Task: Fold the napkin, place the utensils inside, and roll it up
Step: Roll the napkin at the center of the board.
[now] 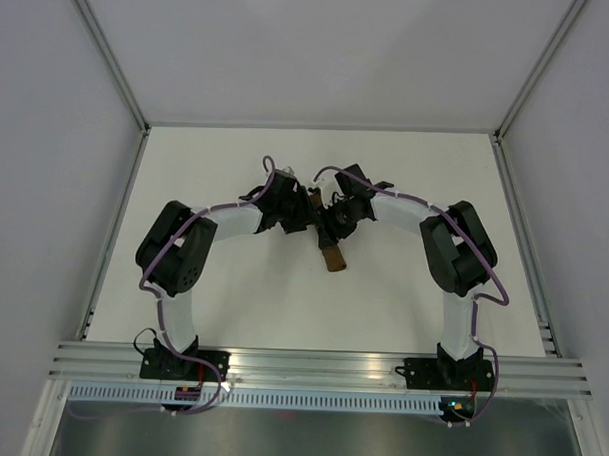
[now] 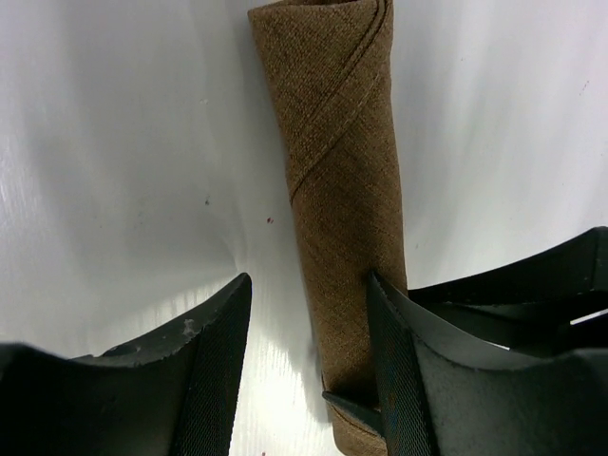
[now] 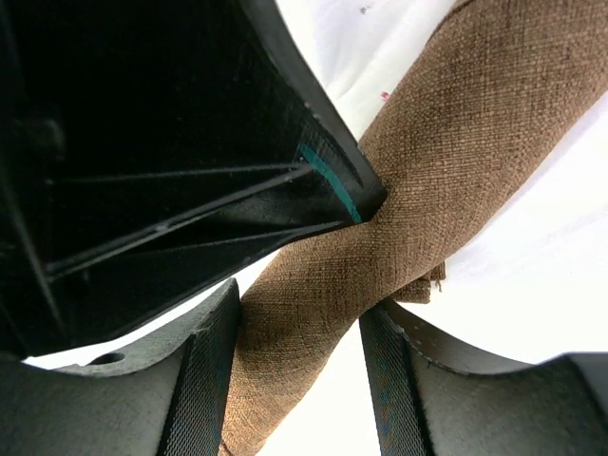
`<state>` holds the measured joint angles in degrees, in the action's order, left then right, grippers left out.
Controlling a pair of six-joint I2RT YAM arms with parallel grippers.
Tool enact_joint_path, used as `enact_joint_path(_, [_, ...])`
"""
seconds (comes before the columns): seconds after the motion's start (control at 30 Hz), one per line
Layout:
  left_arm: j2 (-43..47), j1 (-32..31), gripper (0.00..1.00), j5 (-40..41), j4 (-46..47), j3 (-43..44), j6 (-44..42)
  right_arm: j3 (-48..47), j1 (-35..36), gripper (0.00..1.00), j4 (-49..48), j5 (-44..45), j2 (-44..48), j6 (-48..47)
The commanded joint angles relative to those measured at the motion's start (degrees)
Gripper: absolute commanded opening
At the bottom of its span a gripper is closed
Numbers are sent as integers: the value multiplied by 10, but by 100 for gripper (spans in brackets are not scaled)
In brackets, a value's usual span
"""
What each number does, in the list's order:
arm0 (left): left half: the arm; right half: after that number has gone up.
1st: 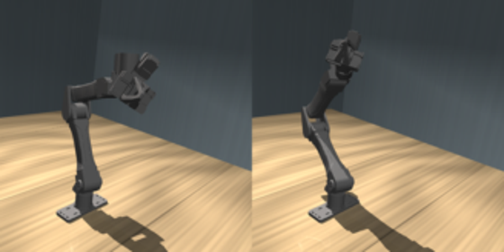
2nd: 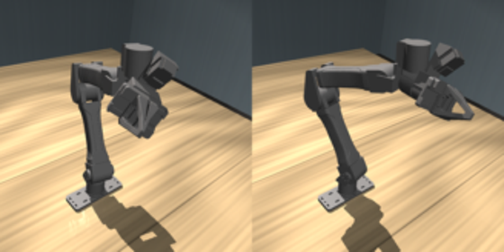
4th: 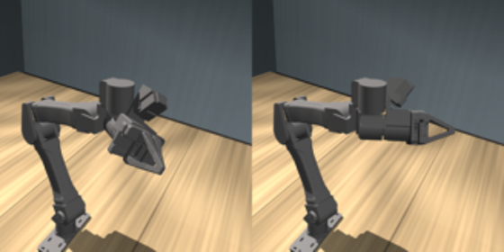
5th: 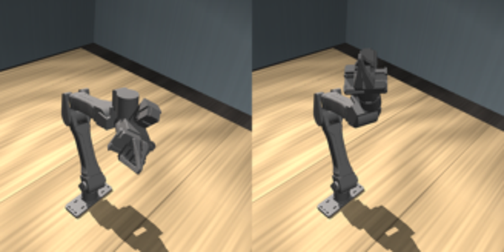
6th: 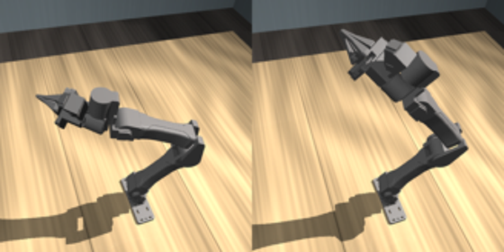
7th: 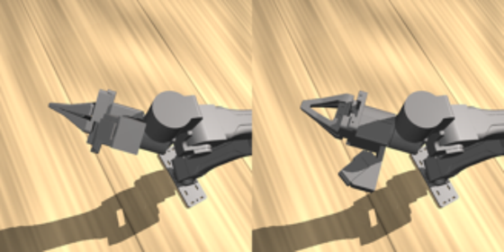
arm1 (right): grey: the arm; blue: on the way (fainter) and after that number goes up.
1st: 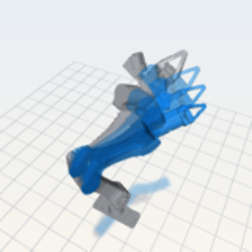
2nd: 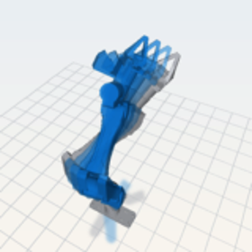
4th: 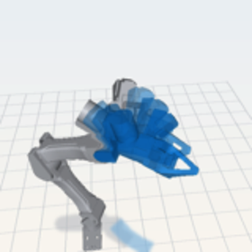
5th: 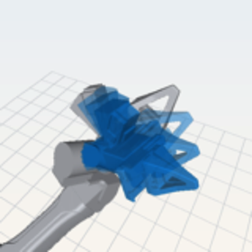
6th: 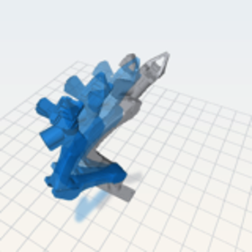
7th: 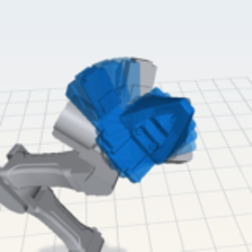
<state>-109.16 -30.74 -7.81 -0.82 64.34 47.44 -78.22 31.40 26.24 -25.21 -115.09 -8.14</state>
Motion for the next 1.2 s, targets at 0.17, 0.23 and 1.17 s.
enact_joint_path(0.17, [-44,-2,56,-29,-41,80,-35,-17,-16,61,46,-46,-8,15])
enact_joint_path(0.23, [-51,-2,56,-31,-47,89,-38,-18,-16,60,49,-51,-8,15])
enact_joint_path(1.17, [-114,-2,55,-49,-106,158,-73,-55,-51,67,87,-68,20,25])
